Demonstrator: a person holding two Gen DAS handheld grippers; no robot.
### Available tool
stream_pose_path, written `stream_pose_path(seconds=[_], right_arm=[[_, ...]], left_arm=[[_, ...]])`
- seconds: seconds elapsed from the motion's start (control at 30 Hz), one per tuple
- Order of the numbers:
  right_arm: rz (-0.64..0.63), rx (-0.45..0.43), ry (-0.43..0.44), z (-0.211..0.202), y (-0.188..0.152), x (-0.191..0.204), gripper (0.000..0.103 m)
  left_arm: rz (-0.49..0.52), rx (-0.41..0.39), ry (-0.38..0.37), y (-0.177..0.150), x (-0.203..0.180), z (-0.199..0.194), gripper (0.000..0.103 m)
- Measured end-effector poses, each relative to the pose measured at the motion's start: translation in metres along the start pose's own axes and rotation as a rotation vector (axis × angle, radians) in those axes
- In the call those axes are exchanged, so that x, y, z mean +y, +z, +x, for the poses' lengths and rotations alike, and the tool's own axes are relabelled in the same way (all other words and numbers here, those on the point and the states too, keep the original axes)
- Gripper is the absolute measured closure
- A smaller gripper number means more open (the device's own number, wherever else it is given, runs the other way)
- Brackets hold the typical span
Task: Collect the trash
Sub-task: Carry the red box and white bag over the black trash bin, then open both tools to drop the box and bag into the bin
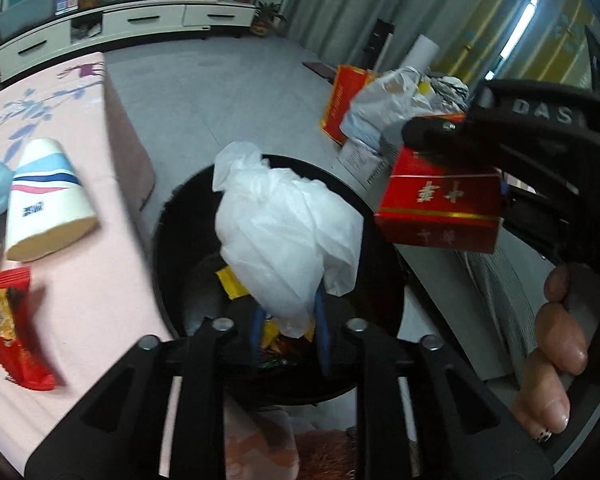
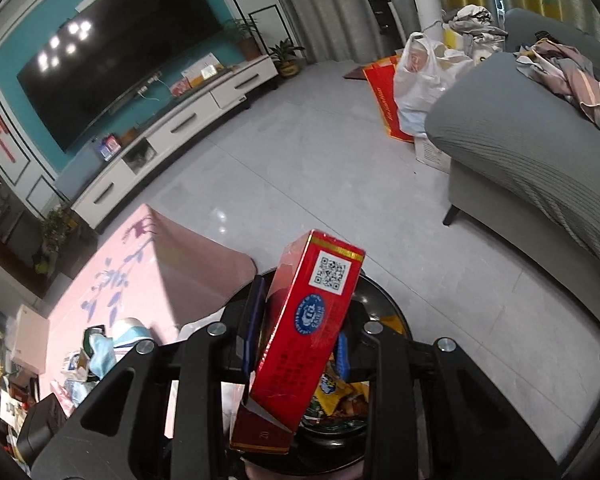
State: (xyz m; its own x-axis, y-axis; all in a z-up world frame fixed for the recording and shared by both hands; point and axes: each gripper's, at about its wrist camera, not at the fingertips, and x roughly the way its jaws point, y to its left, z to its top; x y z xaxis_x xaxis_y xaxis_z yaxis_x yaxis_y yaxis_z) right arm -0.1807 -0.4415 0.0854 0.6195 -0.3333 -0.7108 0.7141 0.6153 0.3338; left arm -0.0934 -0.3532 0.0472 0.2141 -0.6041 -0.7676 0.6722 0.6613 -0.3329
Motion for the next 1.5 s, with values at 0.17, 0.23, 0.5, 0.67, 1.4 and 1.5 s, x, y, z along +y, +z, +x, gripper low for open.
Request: stream_pose_path(seconds=[0.17,0.23,0.5,0.67,1.4,1.5], right_arm=[[0.024,-0.033,0.037,-0.008,0.000,-0.001,0.022],[0.020,-0.044,0.039,-0.010,0.001,0.002,0.017],[-0.067,-0.092,0.116,-0.009,-0.012,0.045,0.005],[-0.188,-0.128,0.218,-0.003,-0.032,0.096,0.004],[-0.587,-0.157,0.152,0.053,-0.124,0.205,0.004],[-0.588,-0.154,0.156,0.053,-0.127,0.207,0.004]], left_arm=[[0.011,-0.018,0.012,-0.004,0.000,-0.009,0.015],[0.006,-0.038,0.047,-0.006,0.007,-0.019,0.008],[-0.130,-0.209,0.236,-0.023,0.084,-0.104,0.003],[-0.303,-0.355,0.385,-0.050,0.158,-0.154,0.003],[-0.592,-0.374,0.581,-0.073,0.297,-0.178,0.003],[-0.599,-0.337,0.573,-0.074,0.302,-0.172,0.003]])
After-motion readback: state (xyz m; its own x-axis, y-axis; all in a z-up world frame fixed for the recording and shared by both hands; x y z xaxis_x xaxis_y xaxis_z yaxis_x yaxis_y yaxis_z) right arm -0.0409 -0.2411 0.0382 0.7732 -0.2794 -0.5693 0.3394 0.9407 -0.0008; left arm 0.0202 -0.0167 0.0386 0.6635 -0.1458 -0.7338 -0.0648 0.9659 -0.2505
